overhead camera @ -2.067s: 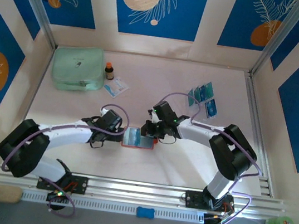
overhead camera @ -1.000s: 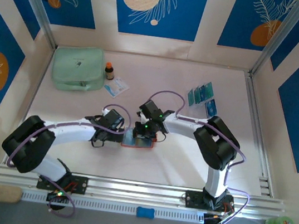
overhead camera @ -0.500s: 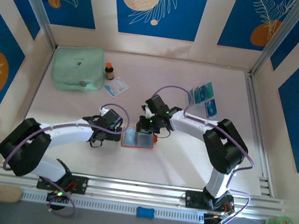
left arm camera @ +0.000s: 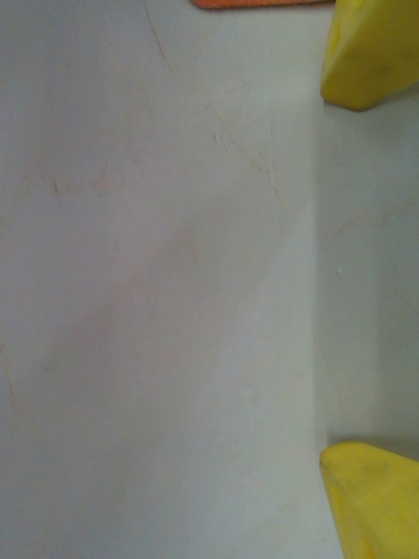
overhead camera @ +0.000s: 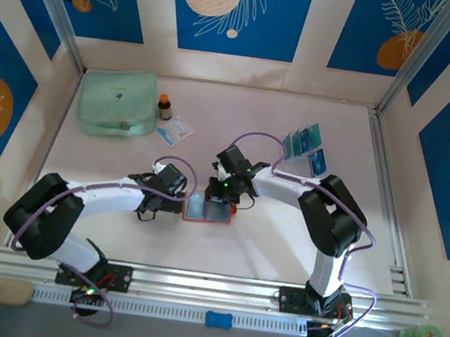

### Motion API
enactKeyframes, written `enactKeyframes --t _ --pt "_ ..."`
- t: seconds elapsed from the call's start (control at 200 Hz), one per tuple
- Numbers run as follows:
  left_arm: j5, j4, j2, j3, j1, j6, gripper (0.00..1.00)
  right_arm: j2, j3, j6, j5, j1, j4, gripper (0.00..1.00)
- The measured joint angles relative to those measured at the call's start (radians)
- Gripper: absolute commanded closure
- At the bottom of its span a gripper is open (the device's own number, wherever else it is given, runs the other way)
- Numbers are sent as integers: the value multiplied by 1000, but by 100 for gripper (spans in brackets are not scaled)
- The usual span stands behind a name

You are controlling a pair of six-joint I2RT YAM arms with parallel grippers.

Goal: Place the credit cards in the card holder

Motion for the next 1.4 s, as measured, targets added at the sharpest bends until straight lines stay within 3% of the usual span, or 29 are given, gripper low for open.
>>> enactKeyframes --t 0.735,1.18,1.395 --pt "3 2 5 3 0 16 0 35 7 22 -14 25 18 99" --pt "-18 -6 -155 3 2 26 0 -230 -135 11 -3 -102 50 98" --pt "53 57 -249 3 3 22 0 -260 -217 -1 -8 -161 61 98"
